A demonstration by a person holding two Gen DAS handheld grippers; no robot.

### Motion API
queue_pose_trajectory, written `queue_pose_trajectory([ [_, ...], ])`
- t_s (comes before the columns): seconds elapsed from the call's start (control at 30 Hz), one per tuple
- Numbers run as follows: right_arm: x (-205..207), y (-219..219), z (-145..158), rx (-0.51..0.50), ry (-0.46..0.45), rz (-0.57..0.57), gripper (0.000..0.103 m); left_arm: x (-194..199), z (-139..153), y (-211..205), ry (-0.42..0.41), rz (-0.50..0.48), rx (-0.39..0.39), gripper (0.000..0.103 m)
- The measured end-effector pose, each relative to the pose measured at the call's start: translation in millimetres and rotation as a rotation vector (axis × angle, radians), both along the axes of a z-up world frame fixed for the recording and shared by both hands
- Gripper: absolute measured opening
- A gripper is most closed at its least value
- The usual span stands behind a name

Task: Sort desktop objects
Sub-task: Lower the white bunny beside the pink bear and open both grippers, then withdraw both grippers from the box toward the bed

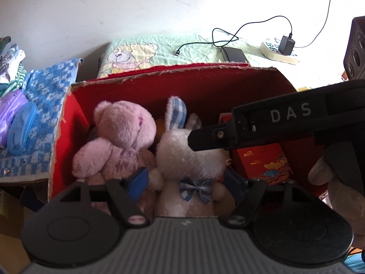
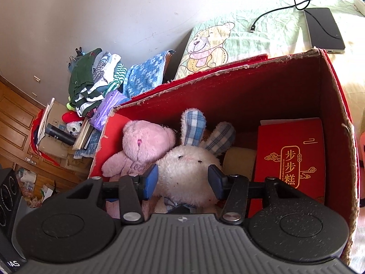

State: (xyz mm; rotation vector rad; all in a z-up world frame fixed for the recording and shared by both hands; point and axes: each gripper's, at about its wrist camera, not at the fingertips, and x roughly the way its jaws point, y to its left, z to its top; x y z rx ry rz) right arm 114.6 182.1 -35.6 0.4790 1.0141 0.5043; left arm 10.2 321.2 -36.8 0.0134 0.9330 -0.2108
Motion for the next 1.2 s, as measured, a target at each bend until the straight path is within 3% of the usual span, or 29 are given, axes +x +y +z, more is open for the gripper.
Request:
queue_pose_trajectory([
  [0.27, -12, -5, 4, 0.008, -0.021, -0.018, 0.053, -7, 6, -5, -0.018, 0.026, 0.036, 0.074],
  [0.43, -22, -12, 5, 0.007, -0.030, -0.055, 0.052, 0, 7, -11, 0.025, 0.089, 0.098, 0.074],
  [1.2, -49, -34, 11, 0.023, -0.097, -0.101, 0.052, -8, 17, -24, 0.020, 0.173, 0.155, 0.078],
])
